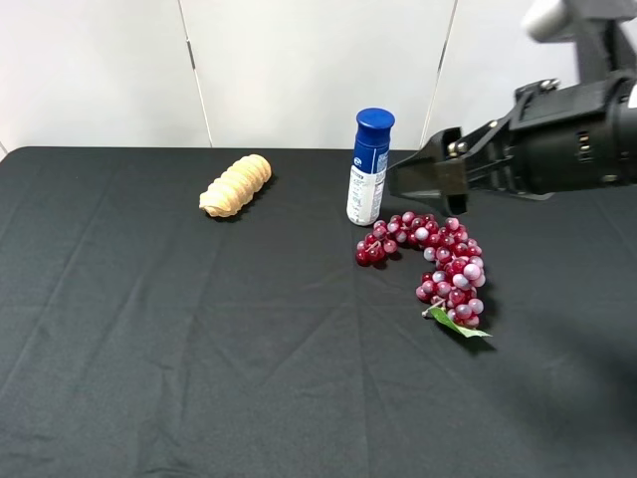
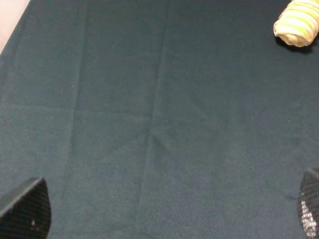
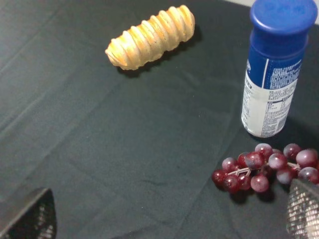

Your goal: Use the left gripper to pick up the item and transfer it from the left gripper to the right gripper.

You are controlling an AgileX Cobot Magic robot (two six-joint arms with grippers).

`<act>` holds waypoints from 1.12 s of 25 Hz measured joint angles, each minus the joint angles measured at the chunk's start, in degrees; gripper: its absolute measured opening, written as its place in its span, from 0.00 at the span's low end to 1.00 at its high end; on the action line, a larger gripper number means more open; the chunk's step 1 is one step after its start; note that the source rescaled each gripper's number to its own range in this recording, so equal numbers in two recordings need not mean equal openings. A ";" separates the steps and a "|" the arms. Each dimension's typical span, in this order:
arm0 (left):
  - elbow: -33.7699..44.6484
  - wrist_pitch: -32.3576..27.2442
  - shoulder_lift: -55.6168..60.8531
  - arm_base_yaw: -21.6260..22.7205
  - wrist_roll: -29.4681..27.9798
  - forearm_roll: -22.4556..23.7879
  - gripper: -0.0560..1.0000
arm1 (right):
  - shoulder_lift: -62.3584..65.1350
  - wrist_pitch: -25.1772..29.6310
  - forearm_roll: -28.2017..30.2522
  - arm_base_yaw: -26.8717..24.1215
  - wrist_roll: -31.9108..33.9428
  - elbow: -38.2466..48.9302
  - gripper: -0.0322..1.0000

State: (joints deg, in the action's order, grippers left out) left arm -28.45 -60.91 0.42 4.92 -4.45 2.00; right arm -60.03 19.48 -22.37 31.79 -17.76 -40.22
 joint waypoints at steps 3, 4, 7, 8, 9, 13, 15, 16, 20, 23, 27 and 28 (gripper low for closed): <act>0.00 0.00 0.00 0.00 0.00 0.00 0.98 | 2.79 2.25 1.33 0.00 0.02 0.00 1.00; 0.00 0.00 0.00 0.00 0.00 0.00 0.98 | 3.63 3.12 1.81 0.00 0.02 0.00 1.00; 0.00 0.00 0.00 0.00 0.00 0.00 0.98 | 5.85 5.92 4.24 0.00 0.02 0.00 1.00; 0.00 0.00 0.00 0.00 0.00 0.00 0.98 | 6.60 6.85 4.91 0.00 0.02 0.00 1.00; 0.00 0.00 0.00 0.00 0.00 0.00 0.98 | 7.35 7.65 5.88 0.00 0.26 0.00 1.00; 0.00 0.00 0.00 0.00 0.00 0.00 0.98 | 10.37 12.18 10.76 0.00 2.56 0.00 1.00; 0.00 0.00 0.00 0.00 0.00 0.00 0.98 | 12.11 15.35 13.35 0.00 3.97 0.00 1.00; 0.00 0.00 0.00 0.00 0.00 0.00 0.98 | 13.09 16.85 14.68 0.00 4.70 0.00 1.00; 0.00 0.00 0.00 0.00 0.00 0.00 0.98 | 17.27 23.68 17.85 0.00 6.58 0.00 1.00; 0.00 0.00 0.00 0.00 0.00 0.00 0.98 | 20.77 27.72 18.50 0.00 6.70 0.00 1.00; 0.00 0.00 0.00 0.00 0.00 0.00 0.98 | 25.48 33.77 19.11 0.00 6.70 0.00 1.00; 0.00 0.00 0.00 0.00 0.00 0.00 0.98 | 26.44 35.44 19.11 0.00 6.70 0.00 1.00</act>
State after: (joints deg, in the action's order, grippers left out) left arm -28.45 -60.91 0.42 4.92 -4.45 2.00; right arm -33.59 54.92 -3.26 31.79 -11.06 -40.22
